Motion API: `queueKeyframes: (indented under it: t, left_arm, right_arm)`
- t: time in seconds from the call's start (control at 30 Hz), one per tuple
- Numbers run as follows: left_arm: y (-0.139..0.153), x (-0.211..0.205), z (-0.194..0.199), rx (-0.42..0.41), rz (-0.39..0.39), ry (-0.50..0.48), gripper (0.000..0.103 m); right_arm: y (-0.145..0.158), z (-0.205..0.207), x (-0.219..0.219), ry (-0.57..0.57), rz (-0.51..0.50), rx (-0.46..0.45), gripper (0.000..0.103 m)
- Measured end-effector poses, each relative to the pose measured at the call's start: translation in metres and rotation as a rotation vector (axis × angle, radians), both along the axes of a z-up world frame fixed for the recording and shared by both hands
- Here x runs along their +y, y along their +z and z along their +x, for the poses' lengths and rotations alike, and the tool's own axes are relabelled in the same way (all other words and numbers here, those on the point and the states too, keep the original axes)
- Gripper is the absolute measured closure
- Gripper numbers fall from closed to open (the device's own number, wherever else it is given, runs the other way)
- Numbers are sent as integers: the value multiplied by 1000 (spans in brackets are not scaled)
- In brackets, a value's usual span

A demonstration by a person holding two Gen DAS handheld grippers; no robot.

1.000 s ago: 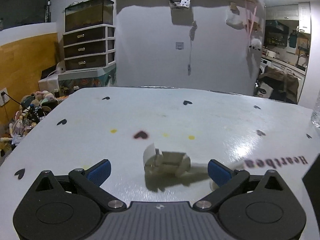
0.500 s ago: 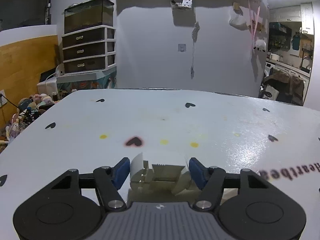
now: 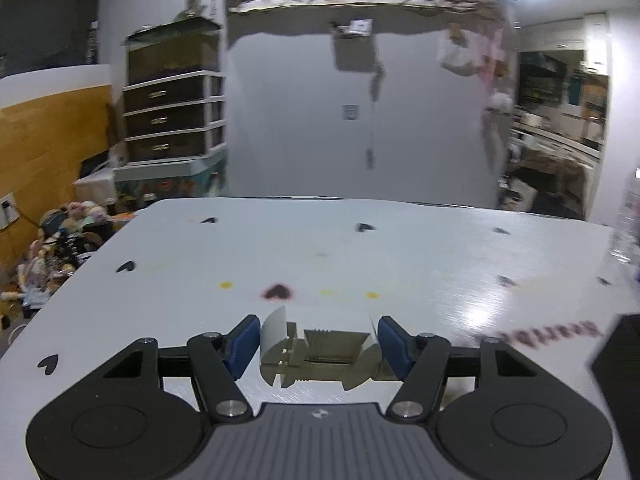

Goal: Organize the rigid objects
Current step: 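Carry the white bracket into the box beside the charger plug, release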

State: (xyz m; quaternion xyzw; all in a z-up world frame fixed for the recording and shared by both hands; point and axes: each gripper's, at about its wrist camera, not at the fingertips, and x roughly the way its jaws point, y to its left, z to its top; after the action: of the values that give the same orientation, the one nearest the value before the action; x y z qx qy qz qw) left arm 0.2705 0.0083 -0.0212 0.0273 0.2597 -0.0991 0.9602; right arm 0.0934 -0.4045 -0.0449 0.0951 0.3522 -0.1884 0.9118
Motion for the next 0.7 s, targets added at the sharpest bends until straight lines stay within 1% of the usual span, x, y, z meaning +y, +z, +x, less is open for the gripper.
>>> queueKeyframes:
  t: [0.1, 0.27, 0.37, 0.53, 0.6, 0.7]
  left_arm:
    - [13, -12, -19, 34, -17, -82, 38]
    - [34, -42, -45, 121, -90, -244, 38]
    - [42, -62, -55, 188, -151, -315, 38]
    - [42, -108, -64, 357, -244, -406, 38]
    - [39, -128, -68, 410, -257, -430, 38]
    - [37, -158, -75, 453, -261, -461, 38]
  right_arm:
    - [0, -1, 0, 1, 7, -3, 98]
    - [1, -1, -2, 4, 13, -5, 98]
    - [1, -1, -2, 8, 11, -6, 98]
    - [1, -2, -1, 16, 1, -7, 98]
    - [1, -2, -1, 18, 4, -10, 98]
    - [1, -3, -3, 22, 10, -14, 98]
